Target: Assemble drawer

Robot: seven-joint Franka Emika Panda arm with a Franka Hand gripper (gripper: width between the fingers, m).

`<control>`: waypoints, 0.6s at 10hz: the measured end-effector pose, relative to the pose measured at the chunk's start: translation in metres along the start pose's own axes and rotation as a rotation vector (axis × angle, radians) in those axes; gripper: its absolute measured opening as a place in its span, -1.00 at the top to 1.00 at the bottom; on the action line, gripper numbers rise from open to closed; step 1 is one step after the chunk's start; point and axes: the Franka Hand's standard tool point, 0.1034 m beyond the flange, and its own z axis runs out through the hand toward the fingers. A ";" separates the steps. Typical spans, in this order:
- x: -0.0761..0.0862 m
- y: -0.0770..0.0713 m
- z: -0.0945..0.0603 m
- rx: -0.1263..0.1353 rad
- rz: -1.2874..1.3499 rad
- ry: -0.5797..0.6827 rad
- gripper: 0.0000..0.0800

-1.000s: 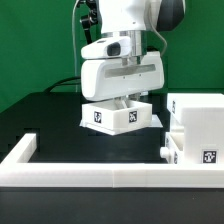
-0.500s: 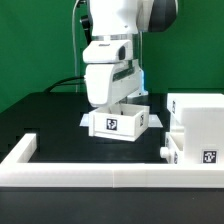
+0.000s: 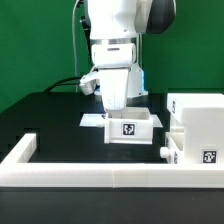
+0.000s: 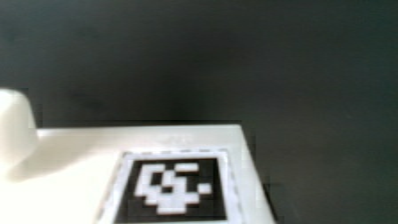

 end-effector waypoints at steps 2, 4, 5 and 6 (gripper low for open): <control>0.004 0.014 -0.003 0.012 0.004 0.002 0.89; 0.003 0.024 -0.010 -0.005 0.005 -0.002 0.89; 0.003 0.022 -0.007 0.003 0.006 0.000 0.89; 0.003 0.021 -0.007 0.003 0.002 0.000 0.89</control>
Offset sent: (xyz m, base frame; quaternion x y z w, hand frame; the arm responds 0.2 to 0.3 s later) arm 0.0072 -0.0082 0.0190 -0.0595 -0.0207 0.0065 0.9980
